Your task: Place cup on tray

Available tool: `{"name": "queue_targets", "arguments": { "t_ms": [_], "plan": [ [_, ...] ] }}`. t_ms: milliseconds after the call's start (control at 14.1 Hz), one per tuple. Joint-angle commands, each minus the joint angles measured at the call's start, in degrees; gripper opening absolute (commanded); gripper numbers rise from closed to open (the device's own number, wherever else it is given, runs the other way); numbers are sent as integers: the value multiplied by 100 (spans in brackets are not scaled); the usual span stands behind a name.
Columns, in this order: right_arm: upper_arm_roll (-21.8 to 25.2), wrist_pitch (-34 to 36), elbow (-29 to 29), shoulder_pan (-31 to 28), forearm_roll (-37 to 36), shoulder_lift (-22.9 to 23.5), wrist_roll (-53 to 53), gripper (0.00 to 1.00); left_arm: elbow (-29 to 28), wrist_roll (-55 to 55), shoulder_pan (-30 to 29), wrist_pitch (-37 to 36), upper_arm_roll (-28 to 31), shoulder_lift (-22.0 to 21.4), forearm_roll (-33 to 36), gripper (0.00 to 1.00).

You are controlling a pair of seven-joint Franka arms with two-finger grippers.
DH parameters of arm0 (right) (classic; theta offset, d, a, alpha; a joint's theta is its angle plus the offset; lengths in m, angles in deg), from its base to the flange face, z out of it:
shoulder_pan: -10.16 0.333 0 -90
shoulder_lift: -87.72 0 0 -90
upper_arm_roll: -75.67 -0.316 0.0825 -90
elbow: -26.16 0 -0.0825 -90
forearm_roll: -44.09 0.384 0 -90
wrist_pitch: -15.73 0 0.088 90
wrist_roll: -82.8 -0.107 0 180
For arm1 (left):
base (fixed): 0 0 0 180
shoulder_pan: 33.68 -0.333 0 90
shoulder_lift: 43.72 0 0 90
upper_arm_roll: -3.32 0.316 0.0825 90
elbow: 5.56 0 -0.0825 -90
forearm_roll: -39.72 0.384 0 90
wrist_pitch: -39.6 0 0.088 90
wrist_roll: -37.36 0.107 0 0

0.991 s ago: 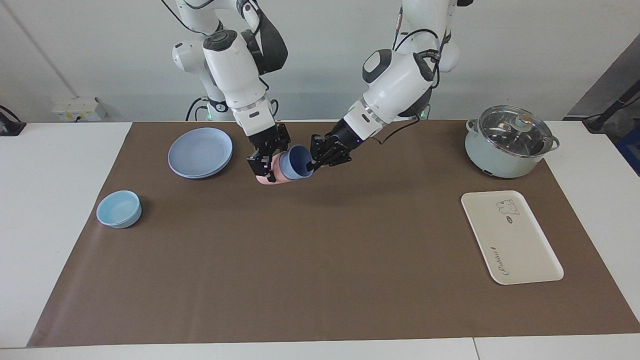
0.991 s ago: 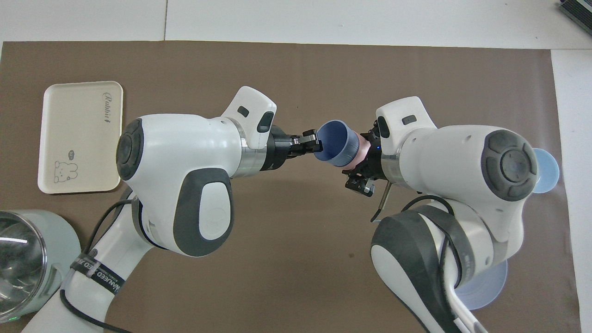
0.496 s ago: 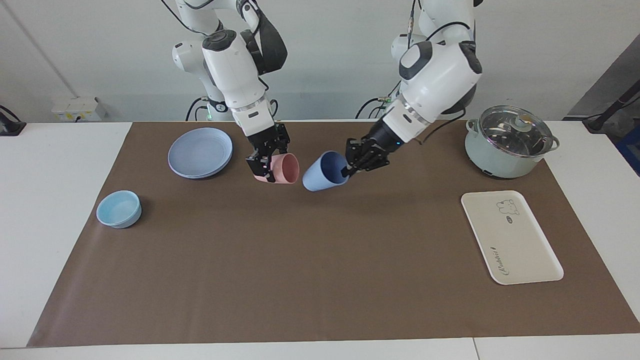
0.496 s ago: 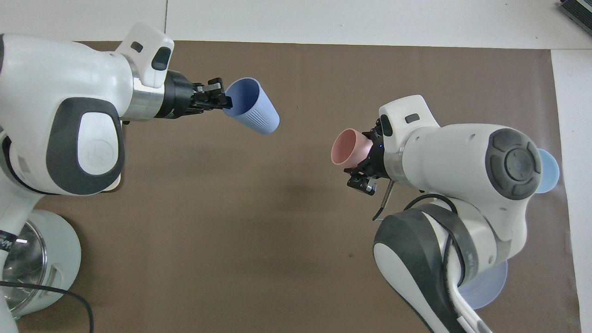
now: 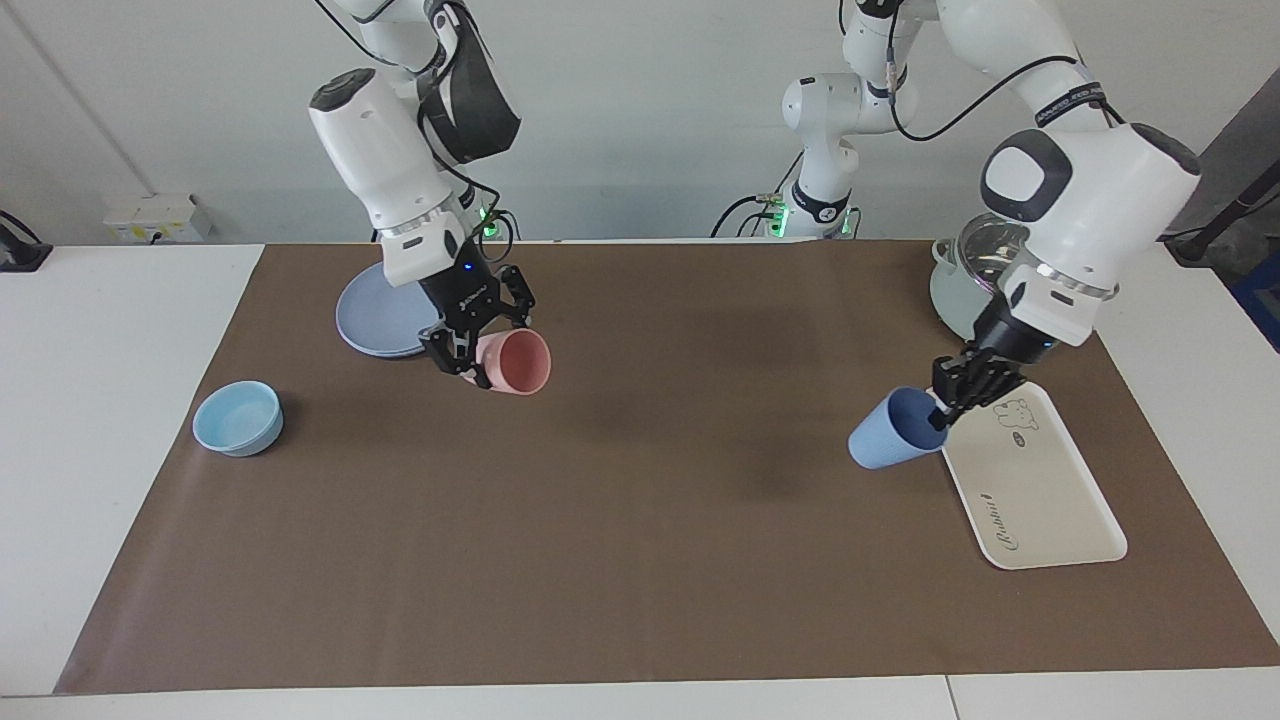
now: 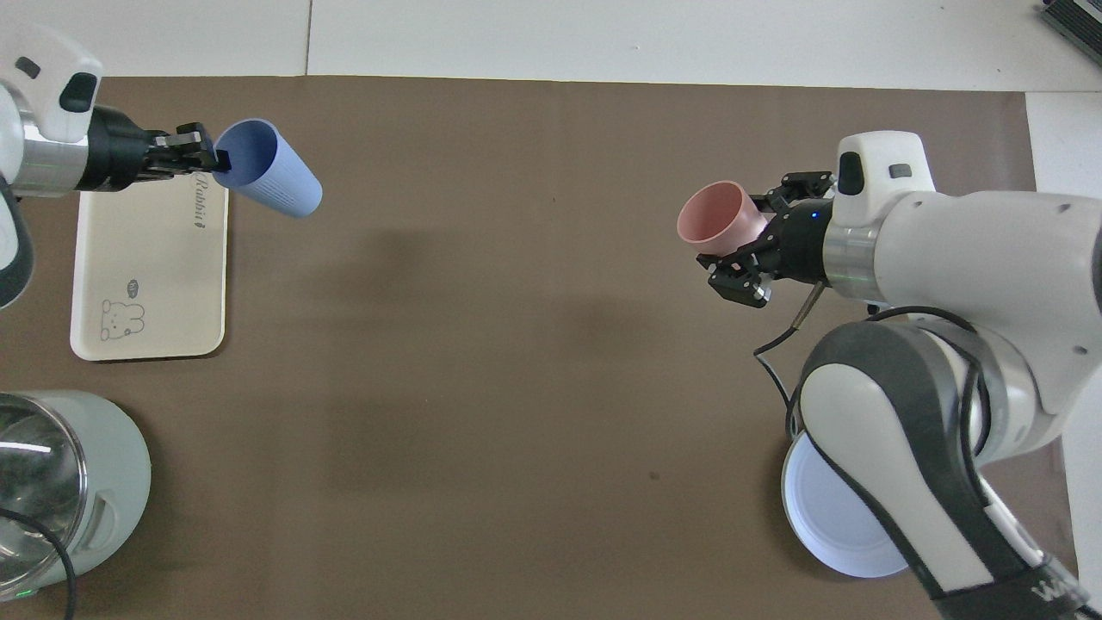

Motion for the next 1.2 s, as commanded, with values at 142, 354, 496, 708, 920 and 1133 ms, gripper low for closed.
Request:
{"name": "queue_targets", "arguments": {
  "t_ms": [142,354,496,708,920,1133],
  "plan": [
    [-37,-131,-236,-1043,2533,206,2276,0,-666,1436,-1058,764,-86,-167,140,0],
    [-37,-140,-227,-1343,4168,662,3588,0,-1000,2008,-1402,1308,-86,-123,140,0],
    [-37,-140,-219,-1466,5258,979,4457,0,-1334,2080,-1464,2063,-86,-53,131,0],
    [-37,44,-245,-1826,5974,1287,5444,0,-1555,2080,-1552,2426,-86,157,131,0],
    [-37,806,-280,-2327,6360,1682,6540,0,-1590,2045,-1561,2488,-95,263,122,0],
    [-37,1450,-376,-2697,6661,2000,7431,0,-1494,2027,-1561,2497,-95,307,78,36]
  ]
}}
